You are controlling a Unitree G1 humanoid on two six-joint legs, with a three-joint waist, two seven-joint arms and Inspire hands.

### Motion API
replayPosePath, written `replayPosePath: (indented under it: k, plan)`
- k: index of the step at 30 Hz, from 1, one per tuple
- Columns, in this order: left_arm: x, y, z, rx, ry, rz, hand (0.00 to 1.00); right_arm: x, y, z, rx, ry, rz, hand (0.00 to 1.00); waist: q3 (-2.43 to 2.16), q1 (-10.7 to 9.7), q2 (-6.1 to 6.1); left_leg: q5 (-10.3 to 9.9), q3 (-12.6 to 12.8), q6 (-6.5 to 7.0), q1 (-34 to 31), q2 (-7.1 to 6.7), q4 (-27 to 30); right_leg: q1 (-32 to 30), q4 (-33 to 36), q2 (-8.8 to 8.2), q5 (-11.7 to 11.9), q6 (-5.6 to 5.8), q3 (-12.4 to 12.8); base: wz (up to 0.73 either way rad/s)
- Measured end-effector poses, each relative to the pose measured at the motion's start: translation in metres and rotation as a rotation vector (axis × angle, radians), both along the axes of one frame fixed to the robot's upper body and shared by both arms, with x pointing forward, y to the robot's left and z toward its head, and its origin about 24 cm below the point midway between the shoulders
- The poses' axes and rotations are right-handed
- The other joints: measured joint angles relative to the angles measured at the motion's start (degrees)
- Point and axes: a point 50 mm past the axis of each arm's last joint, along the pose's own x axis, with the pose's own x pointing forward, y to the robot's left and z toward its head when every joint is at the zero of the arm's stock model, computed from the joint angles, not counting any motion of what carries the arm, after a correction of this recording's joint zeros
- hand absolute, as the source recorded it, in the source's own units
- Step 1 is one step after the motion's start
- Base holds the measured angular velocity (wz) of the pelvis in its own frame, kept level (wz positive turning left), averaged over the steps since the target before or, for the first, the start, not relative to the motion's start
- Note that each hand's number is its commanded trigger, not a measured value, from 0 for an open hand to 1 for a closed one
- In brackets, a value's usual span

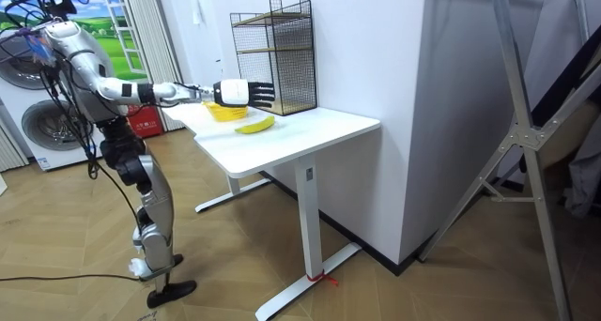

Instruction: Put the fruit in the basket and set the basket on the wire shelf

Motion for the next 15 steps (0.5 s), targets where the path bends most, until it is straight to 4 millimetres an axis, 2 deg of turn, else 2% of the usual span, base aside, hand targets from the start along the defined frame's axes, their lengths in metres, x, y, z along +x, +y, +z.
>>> replayPosePath:
  k: [5, 10, 13, 15]
  plan:
    - [0.002, 0.0, 0.0, -0.003, -0.004, -0.001, 0.0, 0.0, 0.0, -0.001, 0.002, 0.007, 0.001, 0.0, 0.41, -0.01, -0.68, 0.0, 0.01, 0.0, -0.26, 0.02, -0.09, -0.33, -0.04, 0.04, 0.0, 0.0, -0.05, 0.0]
    - [0.004, 0.0, 0.001, -0.002, -0.01, -0.003, 0.0, -0.003, -0.002, -0.008, 0.011, 0.042, 0.005, 0.0, 0.27, -0.04, -0.9, 0.0, -0.02, 0.0, -1.05, 0.02, -0.2, -0.74, -0.05, 0.02, -0.01, 0.01, -0.08, 0.0]
    - [0.002, 0.001, 0.001, 0.001, -0.008, 0.003, 0.0, -0.007, -0.005, -0.019, 0.025, 0.093, 0.004, 0.0, 0.26, -0.06, -0.74, 0.0, -0.33, 0.0, -0.8, 0.05, -0.37, -0.32, -0.11, 0.07, 0.0, 0.01, -0.14, 0.01]
    - [0.002, 0.002, 0.001, 0.003, -0.004, 0.001, 0.0, -0.014, -0.008, -0.034, 0.041, 0.168, 0.0, 0.0, 0.3, 0.05, -0.63, 0.0, -0.39, 0.0, 0.02, 0.06, -0.49, 0.42, -0.11, 0.09, -0.01, 0.01, -0.18, 0.0]
